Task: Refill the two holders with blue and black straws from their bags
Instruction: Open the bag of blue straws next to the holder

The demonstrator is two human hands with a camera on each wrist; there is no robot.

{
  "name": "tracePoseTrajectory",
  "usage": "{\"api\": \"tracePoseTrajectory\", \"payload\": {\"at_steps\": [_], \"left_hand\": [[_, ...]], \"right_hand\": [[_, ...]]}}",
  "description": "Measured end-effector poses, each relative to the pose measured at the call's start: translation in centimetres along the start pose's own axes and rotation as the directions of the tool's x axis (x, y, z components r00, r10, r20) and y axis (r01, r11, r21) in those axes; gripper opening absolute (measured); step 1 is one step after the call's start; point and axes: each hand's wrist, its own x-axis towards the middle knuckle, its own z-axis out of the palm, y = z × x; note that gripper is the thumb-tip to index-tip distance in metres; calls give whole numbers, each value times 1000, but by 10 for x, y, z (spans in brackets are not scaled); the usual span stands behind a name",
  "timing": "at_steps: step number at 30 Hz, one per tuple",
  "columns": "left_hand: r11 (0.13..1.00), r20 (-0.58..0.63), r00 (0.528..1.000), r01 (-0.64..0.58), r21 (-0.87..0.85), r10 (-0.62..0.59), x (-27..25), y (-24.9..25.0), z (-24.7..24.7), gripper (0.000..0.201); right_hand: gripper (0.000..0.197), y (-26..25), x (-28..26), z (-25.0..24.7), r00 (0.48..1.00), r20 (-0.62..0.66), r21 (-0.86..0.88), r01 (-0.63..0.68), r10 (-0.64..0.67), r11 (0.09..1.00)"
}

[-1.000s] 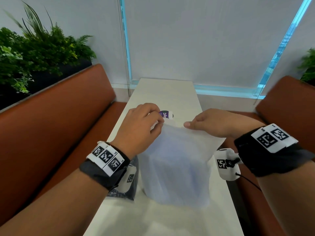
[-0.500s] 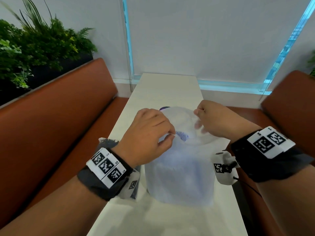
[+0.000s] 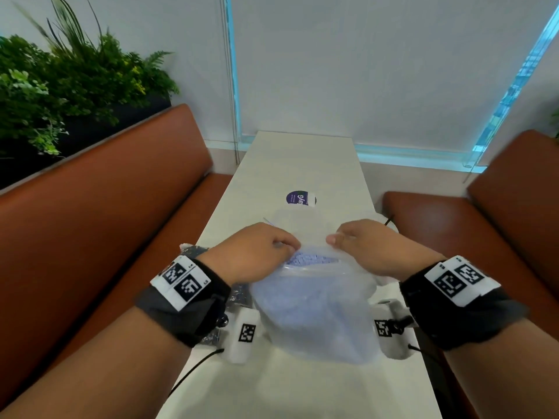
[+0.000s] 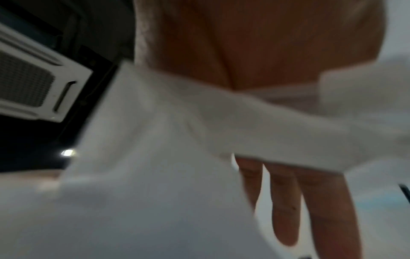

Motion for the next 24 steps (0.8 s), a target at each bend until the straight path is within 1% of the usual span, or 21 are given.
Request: {"api": "tracePoseTrajectory", "payload": {"at_steps": [2, 4, 6, 8, 10, 13, 15, 16, 17, 18, 19, 20, 21, 23, 24], "left_hand": [[986, -15, 1000, 17, -164, -20, 1, -3, 3, 26], [945, -22, 998, 45, -324, -55, 3, -4, 8, 26], [891, -32, 995, 66, -449, -90, 4, -3, 11, 26], [819, -30, 991, 89, -567, -128, 4, -2, 11, 28], [748, -10, 987, 117, -653, -162, 6, -3, 12, 29], [680, 25, 982, 147, -719, -186, 8, -8, 17, 29], [656, 35, 983, 146, -741, -180, 10, -10, 20, 30], [637, 37, 983, 145, -757, -179, 12, -10, 22, 30], [610, 43, 982, 149, -778, -185, 13, -11, 23, 31], [579, 53, 980, 156, -800, -191, 15, -13, 25, 31], [556, 64, 978, 166, -814, -199, 17, -14, 27, 32], [557, 70, 976, 176, -812, -207, 18, -15, 29, 33], [581, 72, 974, 187, -792, -216, 19, -17, 31, 34], [671, 83, 969, 220, -708, -231, 20, -19, 35, 33], [731, 99, 969, 238, -640, -228, 21, -20, 36, 29]], "right_hand": [[40, 1, 0, 11, 1000, -1, 73, -31, 31, 997], [32, 2, 2, 20, 998, -20, 175, -53, 57, 983], [22, 1, 4, 26, 996, -62, 267, -50, 70, 962], [17, 1, 6, 30, 992, -95, 376, -40, 82, 926], [15, 3, 7, 34, 993, -86, 459, -27, 75, 888], [22, 6, 3, 44, 997, -13, 496, -60, 77, 866], [35, 6, 0, 45, 994, 50, 541, -105, 93, 834], [42, 6, 0, 44, 991, 93, 575, -131, 95, 808], [48, 5, -1, 43, 989, 123, 580, -140, 83, 802], [53, 6, 0, 42, 989, 131, 556, -124, 61, 822], [53, 6, 1, 43, 991, 127, 527, -104, 43, 844], [49, 9, 3, 44, 993, 113, 508, -89, 36, 857], [45, 11, 5, 45, 994, 102, 505, -89, 43, 858], [41, 15, 8, 49, 992, 105, 496, -111, 67, 861], [39, 17, 10, 51, 990, 113, 481, -129, 85, 867]]}}
